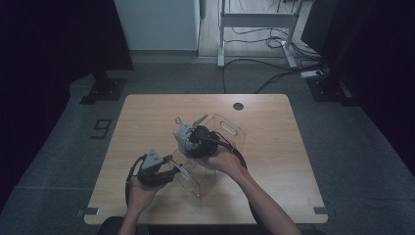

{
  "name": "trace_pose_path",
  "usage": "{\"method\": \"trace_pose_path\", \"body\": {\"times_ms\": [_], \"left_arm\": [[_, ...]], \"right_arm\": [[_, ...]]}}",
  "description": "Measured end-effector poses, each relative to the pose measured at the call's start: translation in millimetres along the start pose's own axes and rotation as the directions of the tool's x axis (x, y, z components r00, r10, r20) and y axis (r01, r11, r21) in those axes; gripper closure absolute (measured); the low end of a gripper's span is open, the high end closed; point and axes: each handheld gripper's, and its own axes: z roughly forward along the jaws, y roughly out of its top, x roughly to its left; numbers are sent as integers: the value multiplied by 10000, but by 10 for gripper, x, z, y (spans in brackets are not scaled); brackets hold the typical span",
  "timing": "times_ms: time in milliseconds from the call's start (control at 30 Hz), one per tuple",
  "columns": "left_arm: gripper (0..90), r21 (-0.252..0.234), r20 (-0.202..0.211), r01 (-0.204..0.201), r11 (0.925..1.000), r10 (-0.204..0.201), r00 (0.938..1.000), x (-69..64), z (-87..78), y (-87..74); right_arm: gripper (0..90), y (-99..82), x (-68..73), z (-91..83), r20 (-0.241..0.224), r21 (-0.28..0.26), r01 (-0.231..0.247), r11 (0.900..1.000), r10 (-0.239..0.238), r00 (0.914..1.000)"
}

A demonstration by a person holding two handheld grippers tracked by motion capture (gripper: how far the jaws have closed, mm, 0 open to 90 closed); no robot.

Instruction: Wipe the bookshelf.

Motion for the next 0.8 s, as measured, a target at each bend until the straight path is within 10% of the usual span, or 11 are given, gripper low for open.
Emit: {"method": "trace_pose_path", "body": {"times_ms": [800], "left_arm": [[449, -6, 18, 23, 10000, -23, 10000, 2, 1, -1]], "right_arm": [[585, -517, 33, -277, -348, -393, -55, 9992, 42, 9994]]}}
